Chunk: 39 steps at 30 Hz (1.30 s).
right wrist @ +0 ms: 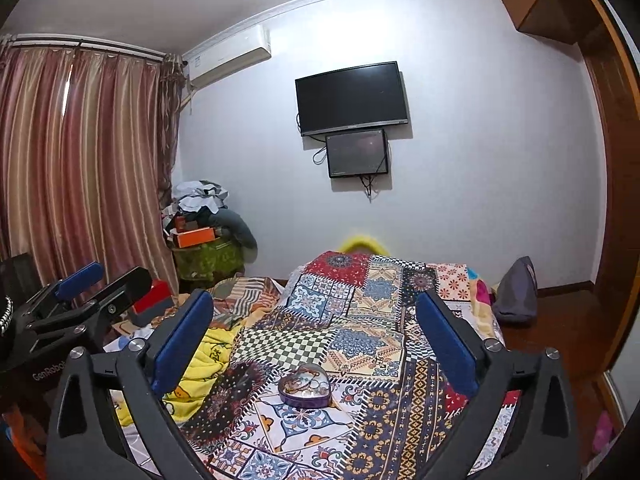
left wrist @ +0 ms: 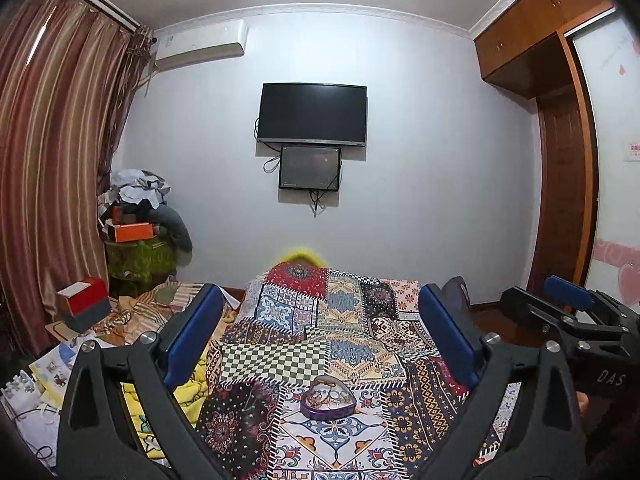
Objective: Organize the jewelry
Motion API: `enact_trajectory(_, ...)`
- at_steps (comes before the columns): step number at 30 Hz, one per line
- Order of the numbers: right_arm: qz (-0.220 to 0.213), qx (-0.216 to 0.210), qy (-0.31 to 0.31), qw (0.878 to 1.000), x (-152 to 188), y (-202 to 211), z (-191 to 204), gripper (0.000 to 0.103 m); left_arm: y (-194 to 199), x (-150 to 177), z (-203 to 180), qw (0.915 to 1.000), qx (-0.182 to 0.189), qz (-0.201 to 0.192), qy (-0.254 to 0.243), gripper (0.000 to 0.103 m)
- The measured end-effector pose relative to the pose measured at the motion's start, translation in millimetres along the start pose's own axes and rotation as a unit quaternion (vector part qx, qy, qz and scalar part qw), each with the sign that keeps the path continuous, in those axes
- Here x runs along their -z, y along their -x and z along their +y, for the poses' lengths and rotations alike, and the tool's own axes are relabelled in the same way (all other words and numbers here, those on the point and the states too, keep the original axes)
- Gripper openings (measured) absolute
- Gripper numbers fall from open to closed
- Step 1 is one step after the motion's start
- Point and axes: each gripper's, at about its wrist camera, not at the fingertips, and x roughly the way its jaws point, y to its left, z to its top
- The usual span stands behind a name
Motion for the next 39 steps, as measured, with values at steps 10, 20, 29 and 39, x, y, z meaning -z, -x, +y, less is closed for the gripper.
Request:
enact_trajectory(10, 0.009, -0.001, -0.006, 1.0, 7, 7, -4, 0.101, -3, 8, -8, 0.9999, 0.002, 0.01, -0.006, 0.098)
enact_trajectory(20, 0.018, 0.002, -0.007, 1.0, 9, 10, -4, 0.101, -7, 15, -7, 0.9997, -0.001, 0.023, -0.004, 0.099)
enact_trajectory(29, 0.024, 0.003, -0.007, 1.0, 8, 9, -6, 0.101, -7, 19, -6, 0.9996, -0.001, 0.027, -0.003, 0.099)
enact_trajectory(39, 0.027, 0.002, -0.008, 1.0, 7, 7, -7, 0.101, -11, 20, -5, 0.9995, -0.003, 0.032, -0.001, 0.099)
